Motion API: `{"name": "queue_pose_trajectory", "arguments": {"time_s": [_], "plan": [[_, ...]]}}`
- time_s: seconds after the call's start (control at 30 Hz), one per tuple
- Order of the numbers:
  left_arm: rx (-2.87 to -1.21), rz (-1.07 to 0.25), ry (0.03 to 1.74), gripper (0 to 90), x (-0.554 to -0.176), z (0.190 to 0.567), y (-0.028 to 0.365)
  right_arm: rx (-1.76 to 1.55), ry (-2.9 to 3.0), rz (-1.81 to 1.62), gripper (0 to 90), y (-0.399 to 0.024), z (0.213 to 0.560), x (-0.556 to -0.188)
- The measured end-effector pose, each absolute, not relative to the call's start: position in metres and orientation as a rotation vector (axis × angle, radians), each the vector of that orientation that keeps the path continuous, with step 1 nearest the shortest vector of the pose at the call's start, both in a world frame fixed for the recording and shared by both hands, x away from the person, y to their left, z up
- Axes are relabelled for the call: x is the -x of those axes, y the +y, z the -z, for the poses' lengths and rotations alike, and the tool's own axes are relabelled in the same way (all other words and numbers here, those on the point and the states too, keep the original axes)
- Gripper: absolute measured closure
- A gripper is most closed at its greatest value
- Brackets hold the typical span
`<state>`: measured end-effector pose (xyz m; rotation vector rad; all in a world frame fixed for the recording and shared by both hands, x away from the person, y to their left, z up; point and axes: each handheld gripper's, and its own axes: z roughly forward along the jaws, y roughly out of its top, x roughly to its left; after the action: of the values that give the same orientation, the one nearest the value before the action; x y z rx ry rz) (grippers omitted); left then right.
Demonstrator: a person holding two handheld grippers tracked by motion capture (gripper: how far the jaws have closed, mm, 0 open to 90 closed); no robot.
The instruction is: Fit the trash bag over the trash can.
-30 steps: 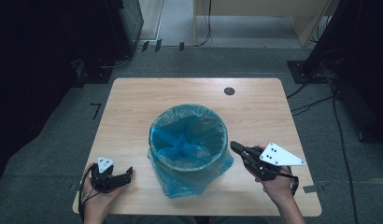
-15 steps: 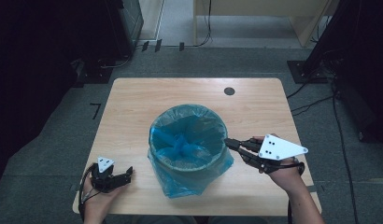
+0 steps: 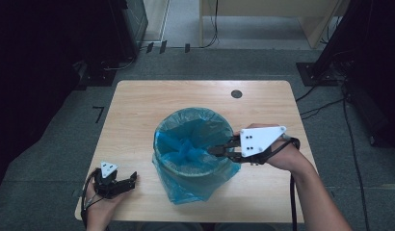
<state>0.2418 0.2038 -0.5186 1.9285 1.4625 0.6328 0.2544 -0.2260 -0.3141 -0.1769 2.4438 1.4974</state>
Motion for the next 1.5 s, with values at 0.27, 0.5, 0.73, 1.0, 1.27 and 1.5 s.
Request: {"name": "queue_pose_trajectory", "arguments": {"time_s": [0.27,0.5,0.73,1.0,1.27,1.5], "plan": [[-1.930,-0.632,1.458,8.6,-0.242,0.519,0.204,0.419,2.574,-1.316,90.0,-0.177,0.301,-0.266],[-1.934,-0.629,1.455,8.6,-0.243,0.518,0.204,0.538,2.669,-1.202,90.0,-0.143,0.307,-0.278],[-1.935,-0.626,1.452,8.6,-0.243,0.518,0.203,0.626,2.788,-1.024,90.0,-0.112,0.328,-0.289],[-1.934,-0.625,1.452,8.6,-0.244,0.518,0.203,0.713,2.879,-0.899,90.0,-0.089,0.358,-0.297],[-1.939,-0.626,1.448,8.6,-0.244,0.518,0.203,0.782,2.995,-0.810,90.0,-0.079,0.381,-0.306],[-1.939,-0.625,1.449,8.6,-0.244,0.518,0.203,0.748,3.068,-0.764,90.0,-0.074,0.396,-0.313]]}}
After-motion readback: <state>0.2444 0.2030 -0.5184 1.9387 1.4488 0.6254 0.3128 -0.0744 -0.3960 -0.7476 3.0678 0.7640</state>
